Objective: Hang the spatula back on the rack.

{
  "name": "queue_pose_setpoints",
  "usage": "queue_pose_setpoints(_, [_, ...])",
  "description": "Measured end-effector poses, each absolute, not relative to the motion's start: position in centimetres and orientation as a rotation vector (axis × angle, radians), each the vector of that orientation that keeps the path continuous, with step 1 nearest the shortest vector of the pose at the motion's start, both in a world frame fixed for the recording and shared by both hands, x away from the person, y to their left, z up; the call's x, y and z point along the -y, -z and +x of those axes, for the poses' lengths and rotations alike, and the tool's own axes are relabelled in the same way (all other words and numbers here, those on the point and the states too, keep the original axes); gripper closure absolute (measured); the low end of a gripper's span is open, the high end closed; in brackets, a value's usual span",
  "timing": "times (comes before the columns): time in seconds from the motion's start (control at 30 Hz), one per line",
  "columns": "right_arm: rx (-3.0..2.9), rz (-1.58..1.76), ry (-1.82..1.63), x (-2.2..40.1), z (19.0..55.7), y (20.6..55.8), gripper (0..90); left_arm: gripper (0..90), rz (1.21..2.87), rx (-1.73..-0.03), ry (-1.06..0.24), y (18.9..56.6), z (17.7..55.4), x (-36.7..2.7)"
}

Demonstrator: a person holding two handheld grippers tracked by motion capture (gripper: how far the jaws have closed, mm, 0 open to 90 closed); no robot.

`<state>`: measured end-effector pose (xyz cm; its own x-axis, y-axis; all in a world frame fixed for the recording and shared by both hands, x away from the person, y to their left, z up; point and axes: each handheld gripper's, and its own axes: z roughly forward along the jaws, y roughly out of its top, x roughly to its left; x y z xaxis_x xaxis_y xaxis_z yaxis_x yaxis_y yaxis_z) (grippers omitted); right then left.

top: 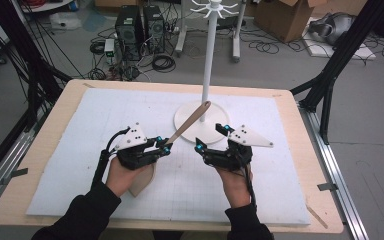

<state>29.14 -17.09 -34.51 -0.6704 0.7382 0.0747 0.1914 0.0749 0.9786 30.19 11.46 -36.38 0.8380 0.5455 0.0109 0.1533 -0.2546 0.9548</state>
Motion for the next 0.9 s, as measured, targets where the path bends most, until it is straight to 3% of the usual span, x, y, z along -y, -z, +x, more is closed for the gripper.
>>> queue_pose_setpoints(0.2, [-1.968, 0.898, -1.671, 15.3, 30.0, 33.7, 32.8, 78.0, 1.806, -0.52, -0.429, 36.4, 29.8, -10.9])
queue_pose_setpoints(0.63, [-1.966, 0.855, -1.748, 13.6, 29.9, 32.7, 50.7, 77.9, 1.808, -0.506, -0.485, 36.3, 29.2, -9.9])
queue_pose_setpoints(0.87, [-1.957, 0.843, -1.739, 12.7, 29.7, 31.8, 56.0, 77.9, 1.795, -0.503, -0.523, 35.5, 28.8, -9.7])
queue_pose_setpoints(0.9, [-1.95, 0.847, -1.742, 12.6, 29.7, 31.4, 60.9, 77.9, 1.795, -0.498, -0.536, 35.4, 28.8, -9.8])
